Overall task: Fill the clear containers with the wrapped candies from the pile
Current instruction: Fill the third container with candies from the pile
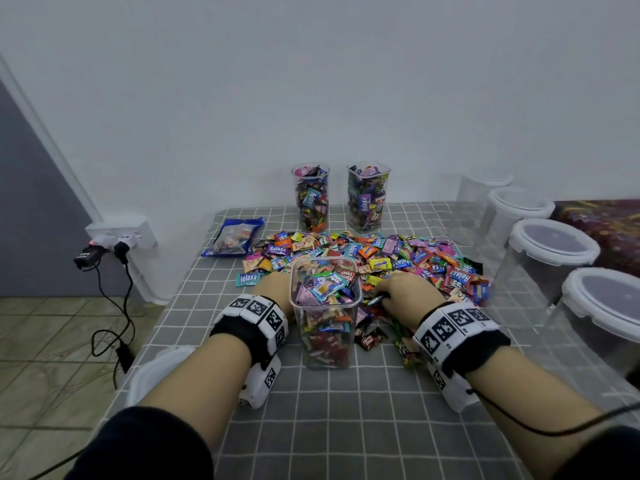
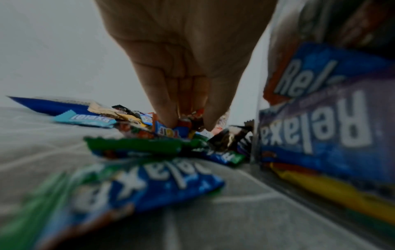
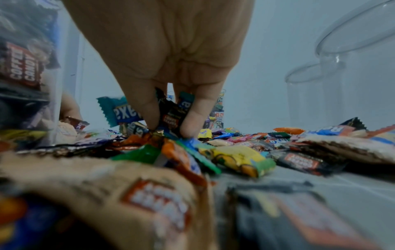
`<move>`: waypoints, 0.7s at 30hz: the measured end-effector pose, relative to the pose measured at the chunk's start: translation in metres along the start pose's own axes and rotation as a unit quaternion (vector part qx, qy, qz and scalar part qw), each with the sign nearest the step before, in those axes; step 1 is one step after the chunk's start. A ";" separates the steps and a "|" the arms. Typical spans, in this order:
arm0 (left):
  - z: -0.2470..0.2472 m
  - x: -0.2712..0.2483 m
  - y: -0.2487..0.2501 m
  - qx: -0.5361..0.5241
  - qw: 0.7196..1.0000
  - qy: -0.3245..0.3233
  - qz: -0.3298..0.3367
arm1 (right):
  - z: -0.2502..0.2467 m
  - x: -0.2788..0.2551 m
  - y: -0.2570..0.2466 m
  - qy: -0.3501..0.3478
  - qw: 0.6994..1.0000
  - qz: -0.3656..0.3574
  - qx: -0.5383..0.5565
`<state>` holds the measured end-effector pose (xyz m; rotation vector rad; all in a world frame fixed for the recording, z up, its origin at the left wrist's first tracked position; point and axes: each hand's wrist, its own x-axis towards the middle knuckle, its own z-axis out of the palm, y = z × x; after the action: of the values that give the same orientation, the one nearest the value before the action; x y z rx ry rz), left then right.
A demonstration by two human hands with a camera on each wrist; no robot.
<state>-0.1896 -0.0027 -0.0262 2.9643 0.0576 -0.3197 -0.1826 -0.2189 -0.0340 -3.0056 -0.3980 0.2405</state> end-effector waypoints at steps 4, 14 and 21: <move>-0.001 0.000 -0.006 -0.028 0.999 0.029 0.033 | -0.002 -0.004 0.000 0.019 1.000 -0.001 0.008; -0.009 -0.013 -0.018 -0.164 0.978 0.126 0.024 | -0.008 -0.013 0.004 0.093 0.993 0.013 0.076; -0.023 -0.023 -0.025 -0.249 0.946 0.202 0.053 | -0.023 -0.023 -0.001 0.163 0.974 0.019 0.159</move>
<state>-0.2090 0.0255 -0.0033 2.4656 0.0211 0.2841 -0.2006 -0.2262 -0.0076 -2.6700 -0.2420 -0.1714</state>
